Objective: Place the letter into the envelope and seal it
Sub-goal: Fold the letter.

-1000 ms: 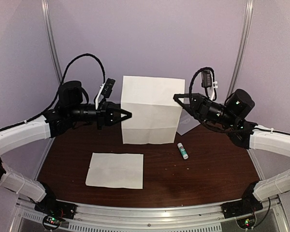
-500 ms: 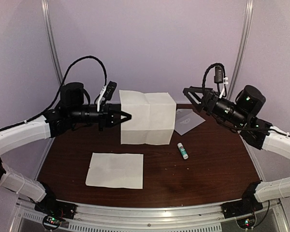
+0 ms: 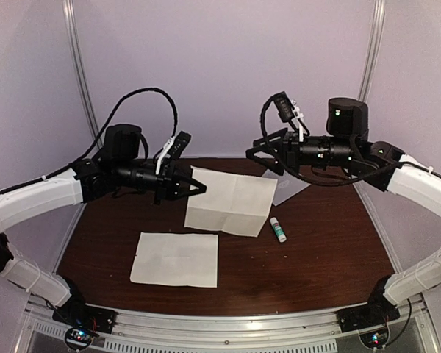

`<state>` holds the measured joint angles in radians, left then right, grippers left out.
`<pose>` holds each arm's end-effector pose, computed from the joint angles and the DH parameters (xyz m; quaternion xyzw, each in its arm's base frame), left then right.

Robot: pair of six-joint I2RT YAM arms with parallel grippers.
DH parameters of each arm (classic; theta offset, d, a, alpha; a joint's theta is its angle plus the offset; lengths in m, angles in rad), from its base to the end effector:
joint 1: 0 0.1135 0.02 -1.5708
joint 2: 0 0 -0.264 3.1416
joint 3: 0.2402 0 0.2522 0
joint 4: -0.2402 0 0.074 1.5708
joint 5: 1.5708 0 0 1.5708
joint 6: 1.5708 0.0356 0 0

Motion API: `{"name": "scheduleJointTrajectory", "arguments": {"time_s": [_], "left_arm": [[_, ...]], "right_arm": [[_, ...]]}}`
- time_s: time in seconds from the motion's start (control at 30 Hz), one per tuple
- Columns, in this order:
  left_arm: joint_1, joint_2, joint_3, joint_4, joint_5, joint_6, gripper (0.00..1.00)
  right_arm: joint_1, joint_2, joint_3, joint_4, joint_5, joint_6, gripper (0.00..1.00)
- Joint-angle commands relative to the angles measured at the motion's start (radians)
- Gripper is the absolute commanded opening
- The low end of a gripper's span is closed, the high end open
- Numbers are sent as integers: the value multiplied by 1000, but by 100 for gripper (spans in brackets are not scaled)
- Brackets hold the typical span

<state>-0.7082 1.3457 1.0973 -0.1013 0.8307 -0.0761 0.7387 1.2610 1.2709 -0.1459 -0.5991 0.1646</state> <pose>0.2148 -0.2186 0.3352 0.4529 0.6406 -0.5060 0.3584 0.1982 0.2076 0.4133 -0.3899 0.6356 0.4742 0.4681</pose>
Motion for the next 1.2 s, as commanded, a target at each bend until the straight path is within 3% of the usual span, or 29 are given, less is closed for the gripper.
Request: {"name": "scheduleJointTrajectory", "arguments": {"time_s": [0.0,0.33,0.77,1.03,1.17], "left_arm": [[-14,18,39,-53,55,51,0],[-18,33,54,-81,90,62,0],[-18,38,56,-83,103,61,0],[-19,33,56,-86,79,64,0],[-19,36,58,-88,77,64,0]], "right_arm": [[24,62,75,-220,-131,-106,58],[53,142,117,-340,-199,-151,43],[54,119,63,-354,-228,-182,21],[54,82,19,-327,-242,-165,13],[54,74,10,-315,-238,-165,3]]}}
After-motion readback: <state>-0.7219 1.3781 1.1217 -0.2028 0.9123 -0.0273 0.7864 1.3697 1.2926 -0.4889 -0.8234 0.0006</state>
